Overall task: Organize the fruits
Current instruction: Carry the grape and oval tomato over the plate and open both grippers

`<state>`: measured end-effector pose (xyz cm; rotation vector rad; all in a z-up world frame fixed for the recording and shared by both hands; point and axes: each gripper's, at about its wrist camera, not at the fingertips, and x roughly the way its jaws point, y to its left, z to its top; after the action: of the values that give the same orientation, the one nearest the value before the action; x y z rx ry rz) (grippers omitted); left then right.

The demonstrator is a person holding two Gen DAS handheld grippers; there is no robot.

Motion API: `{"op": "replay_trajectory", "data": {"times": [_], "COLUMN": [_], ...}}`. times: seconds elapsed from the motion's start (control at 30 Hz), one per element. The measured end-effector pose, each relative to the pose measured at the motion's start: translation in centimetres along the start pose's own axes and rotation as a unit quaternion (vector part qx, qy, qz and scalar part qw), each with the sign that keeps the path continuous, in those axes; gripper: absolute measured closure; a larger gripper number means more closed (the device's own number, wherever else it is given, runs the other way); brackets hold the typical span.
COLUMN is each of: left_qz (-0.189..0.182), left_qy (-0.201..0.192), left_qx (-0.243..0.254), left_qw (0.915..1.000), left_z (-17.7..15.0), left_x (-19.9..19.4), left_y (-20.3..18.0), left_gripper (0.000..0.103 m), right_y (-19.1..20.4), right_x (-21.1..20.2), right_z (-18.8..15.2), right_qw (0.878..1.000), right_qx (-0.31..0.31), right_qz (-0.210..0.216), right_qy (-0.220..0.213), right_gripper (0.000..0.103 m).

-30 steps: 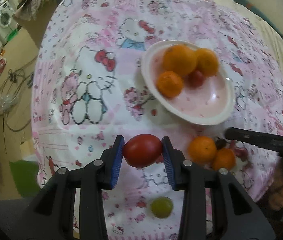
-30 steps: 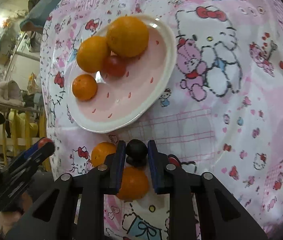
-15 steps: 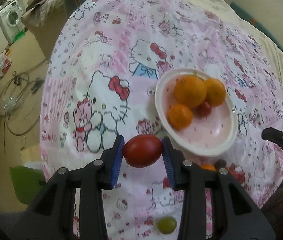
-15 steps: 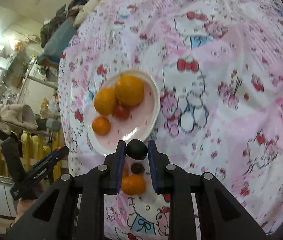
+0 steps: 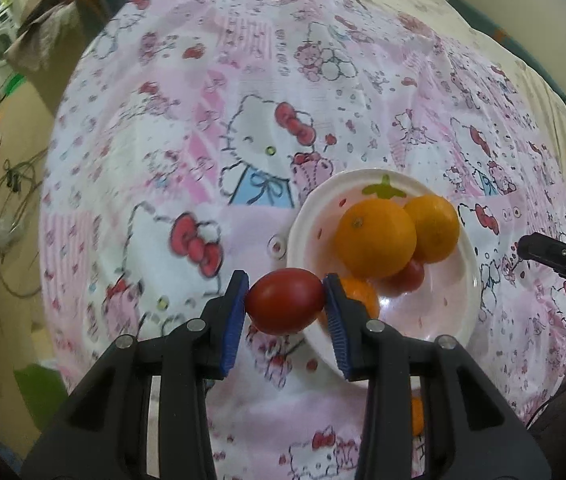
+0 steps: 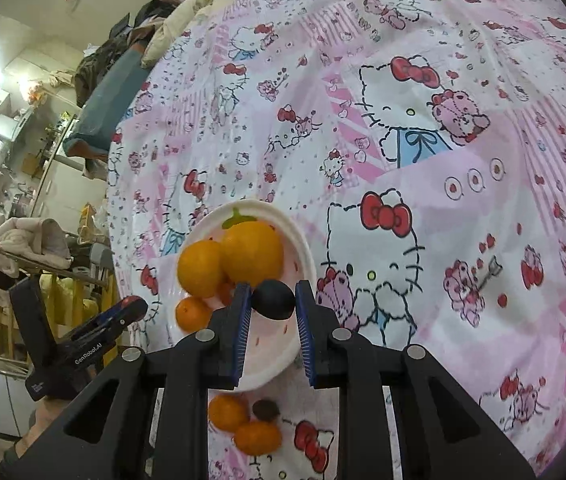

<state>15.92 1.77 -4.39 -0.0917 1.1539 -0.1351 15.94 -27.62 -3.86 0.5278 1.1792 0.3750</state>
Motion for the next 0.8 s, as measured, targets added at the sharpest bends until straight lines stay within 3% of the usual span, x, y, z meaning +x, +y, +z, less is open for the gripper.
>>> {"op": "replay_trajectory", "data": {"times": [0.47,0.63,0.8], "left_qz": [-0.009,-0.013,-0.005], "left_qy": [0.012,0.018,0.017], "left_qx": [0.052,0.031,0.040], "left_qw": [0.9985,0.9993,0.9990], "left_z": [1.8,2.2,1.9], "left_x": [3.3,3.3,3.2], "left_y": [-2.8,-2.2,-2.5], "left_gripper": [0.068,0.068,0.068], "right_y": [1.9,3.2,3.9], "right_x": [4.5,5.9,7.9], "right_z": [3.4,4.3,4.8], "right_qw": [1.000,0.999,0.998], "right_qx": [-0.028,-0.044,-0.053], "right_qz": [0.004,0.005,0.007], "right_qy": [0.011,0.010,0.023], "right_gripper": [0.079,0.079,0.079]}}
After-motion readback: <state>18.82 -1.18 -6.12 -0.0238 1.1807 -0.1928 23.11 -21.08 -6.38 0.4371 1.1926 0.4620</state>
